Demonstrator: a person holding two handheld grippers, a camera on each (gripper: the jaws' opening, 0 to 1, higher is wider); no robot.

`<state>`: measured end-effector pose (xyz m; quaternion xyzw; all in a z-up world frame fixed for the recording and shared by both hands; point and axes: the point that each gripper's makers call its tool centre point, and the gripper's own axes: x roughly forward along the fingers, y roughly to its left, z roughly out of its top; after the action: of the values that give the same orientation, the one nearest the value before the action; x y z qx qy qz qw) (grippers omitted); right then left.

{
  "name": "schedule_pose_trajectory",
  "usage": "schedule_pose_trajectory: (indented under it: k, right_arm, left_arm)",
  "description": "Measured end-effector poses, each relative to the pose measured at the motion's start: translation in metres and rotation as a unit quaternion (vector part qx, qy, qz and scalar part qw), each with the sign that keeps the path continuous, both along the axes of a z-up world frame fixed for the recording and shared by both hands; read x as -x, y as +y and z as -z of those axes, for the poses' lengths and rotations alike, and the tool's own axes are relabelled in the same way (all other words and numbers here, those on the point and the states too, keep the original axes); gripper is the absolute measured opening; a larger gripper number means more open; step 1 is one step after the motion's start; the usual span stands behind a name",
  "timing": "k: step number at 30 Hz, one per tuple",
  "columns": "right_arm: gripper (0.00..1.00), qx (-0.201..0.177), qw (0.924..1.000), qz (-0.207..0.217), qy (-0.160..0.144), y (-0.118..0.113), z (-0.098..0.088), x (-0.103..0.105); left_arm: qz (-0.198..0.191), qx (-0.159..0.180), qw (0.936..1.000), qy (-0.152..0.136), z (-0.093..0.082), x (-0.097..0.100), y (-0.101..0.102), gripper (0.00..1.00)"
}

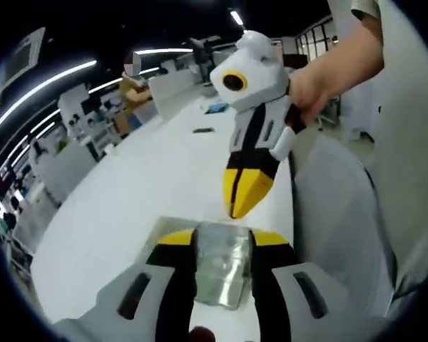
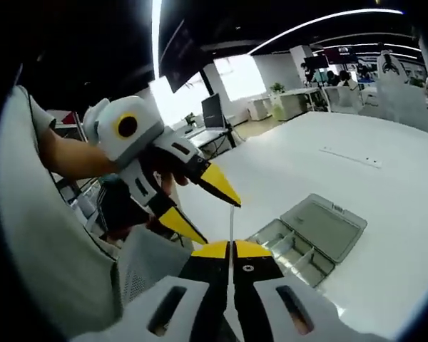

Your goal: Insert the divider into the dual guide fixture by aligning both edges with the guide slots and pushing it downward to the bottom, including one-sided entry, uneven engagement, binding, and posture correction.

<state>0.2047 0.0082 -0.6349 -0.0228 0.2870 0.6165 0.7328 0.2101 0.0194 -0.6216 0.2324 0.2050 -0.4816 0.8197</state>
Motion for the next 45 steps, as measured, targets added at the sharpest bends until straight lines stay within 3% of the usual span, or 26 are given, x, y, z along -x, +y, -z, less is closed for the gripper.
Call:
schedule_pose_trajectory:
  k: [13,27,45]
  right_arm:
    - [0.00,0.016,0.9959,-0.065,-0.060,0.004,0.005,0.018]
    - [0.00,0.004,0.9930,-0.088,-0.079,0.003,0.001,0.022]
    - [0.00,0.006,0.9913,-0.104,-0.080,0.003,0.002,0.026]
  left_arm:
    - [0.016,0.010,0.9992,0.037,0.003,0.010,-0.002,0.14]
    - [0.030,0.005,0.9976,0.063,0.007,0.014,0.000,0.06]
    - [0.055,0.011,0.9930,0.103,0.006,0.022,-0.002,0.01]
